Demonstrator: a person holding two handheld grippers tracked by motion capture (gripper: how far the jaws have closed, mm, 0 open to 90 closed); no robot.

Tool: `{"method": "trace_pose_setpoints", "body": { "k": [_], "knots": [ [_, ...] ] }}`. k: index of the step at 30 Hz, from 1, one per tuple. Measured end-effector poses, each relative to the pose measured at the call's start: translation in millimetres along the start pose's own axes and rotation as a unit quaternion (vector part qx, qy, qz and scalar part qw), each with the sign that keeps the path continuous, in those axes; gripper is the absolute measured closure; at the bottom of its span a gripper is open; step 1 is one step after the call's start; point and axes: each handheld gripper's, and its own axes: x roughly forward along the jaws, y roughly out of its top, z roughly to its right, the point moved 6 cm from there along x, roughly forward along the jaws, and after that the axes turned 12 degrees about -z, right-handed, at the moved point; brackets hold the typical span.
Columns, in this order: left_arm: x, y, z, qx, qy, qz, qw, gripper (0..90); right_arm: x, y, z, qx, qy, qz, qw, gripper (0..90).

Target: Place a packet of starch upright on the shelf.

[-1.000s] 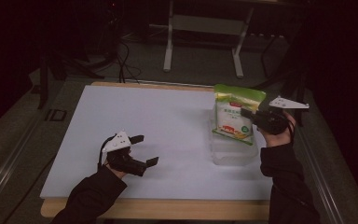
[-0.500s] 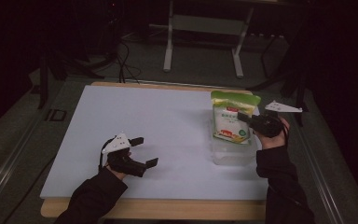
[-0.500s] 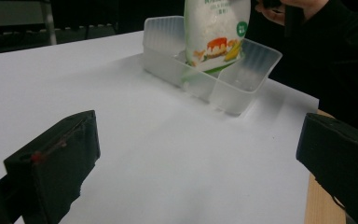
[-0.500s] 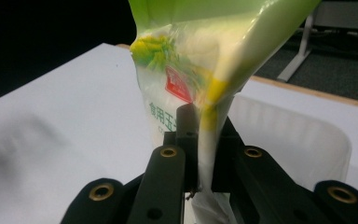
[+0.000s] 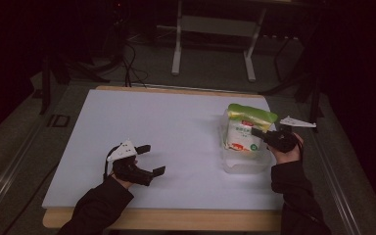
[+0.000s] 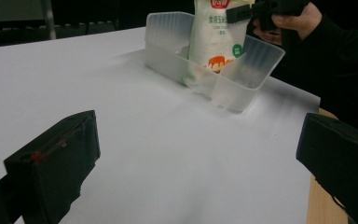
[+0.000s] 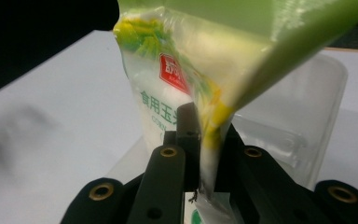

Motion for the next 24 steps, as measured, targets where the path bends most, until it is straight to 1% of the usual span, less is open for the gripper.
{"method": "trace_pose_setpoints", "body": {
  "k": [2,4,5,6,7,8,9,10,11,12,13,14,15,16,17,18,19,20,22,23,24],
  "knots": [
    [0.3,0.2,0.2,-0.001,-0.002,0.001,1.0,0.0,0.4,1.2,-1.0,-0.008,-0.012,-0.005,0.9999,85.6],
    [0.2,0.0,0.9,0.0,-0.003,0.0,1.0,0.1,0.1,2.5,-1.3,-0.009,-0.022,-0.009,0.9997,83.1],
    [0.2,0.0,0.9,0.0,-0.003,0.0,1.0,0.1,0.1,2.5,-1.3,-0.009,-0.022,-0.009,0.9997,83.1],
    [0.2,0.0,0.9,0.0,-0.003,0.0,1.0,0.1,-0.2,3.1,-1.7,-0.009,-0.028,-0.01,0.9995,83.1],
    [-0.6,-0.5,1.1,0.004,0.0,-0.001,1.0,0.0,-4.1,4.9,-2.7,-0.011,-0.042,0.001,0.9991,67.0],
    [-1.0,-0.6,1.0,0.003,0.0,-0.001,1.0,0.0,-4.1,4.9,-2.7,-0.011,-0.042,0.001,0.9991,67.0],
    [-1.5,-0.6,0.8,0.002,-0.001,0.001,1.0,0.1,-9.9,6.2,-3.1,-0.008,-0.048,0.006,0.9988,57.5],
    [-2.4,-0.4,0.0,0.001,0.001,0.002,1.0,0.1,-13.8,7.2,-2.8,-0.011,-0.061,0.011,0.998,51.7],
    [-2.4,-0.4,0.0,0.001,0.001,0.002,1.0,0.0,-13.8,7.2,-2.8,-0.011,-0.061,0.011,0.998,51.7],
    [-2.7,-0.3,0.1,0.001,0.001,0.002,1.0,0.0,-22.4,7.8,-2.5,-0.015,-0.078,0.017,0.9967,44.0],
    [-3.0,-0.2,0.4,0.001,0.001,0.002,1.0,0.1,-26.7,7.4,-2.3,-0.014,-0.088,0.019,0.9958,38.3],
    [-3.3,-0.1,1.1,0.002,0.001,0.002,1.0,0.1,-26.7,7.4,-2.3,-0.014,-0.088,0.019,0.9958,38.3],
    [-3.6,-0.1,2.0,0.004,0.001,0.002,1.0,0.0,-31.2,6.8,-2.3,-0.015,-0.102,0.022,0.9944,34.0],
    [-3.8,0.1,3.0,0.007,0.001,0.002,1.0,0.0,-35.6,5.5,-4.1,-0.009,-0.104,0.024,0.9943,31.0],
    [-4.0,0.2,3.9,0.009,0.002,0.001,1.0,0.0,-44.4,2.7,-9.0,0.0,-0.108,0.031,0.9937,27.2],
    [-4.3,0.7,5.2,0.013,0.003,0.001,0.9999,0.1,-48.9,1.2,-12.4,0.001,-0.108,0.036,0.9935,24.4],
    [-4.3,0.7,5.2,0.013,0.003,0.001,0.9999,0.0,-48.9,1.2,-12.4,0.001,-0.108,0.036,0.9935,24.4],
    [-4.5,1.4,6.3,0.014,0.002,0.002,0.9999,0.1,-56.1,-1.9,-20.1,0.004,-0.103,0.044,0.9937,18.8],
    [-4.8,1.8,7.4,0.016,0.002,0.002,0.9999,0.0,-61.6,-4.7,-29.2,0.0,-0.094,0.051,0.9943,13.7],
    [-4.8,1.8,7.4,0.016,0.002,0.002,0.9999,0.0,-61.6,-4.7,-29.2,0.0,-0.094,0.051,0.9943,13.7],
    [-4.8,1.9,8.0,0.016,0.002,0.002,0.9999,0.0,-64.4,-6.5,-39.2,-0.008,-0.085,0.053,0.995,13.8]
  ]
}}
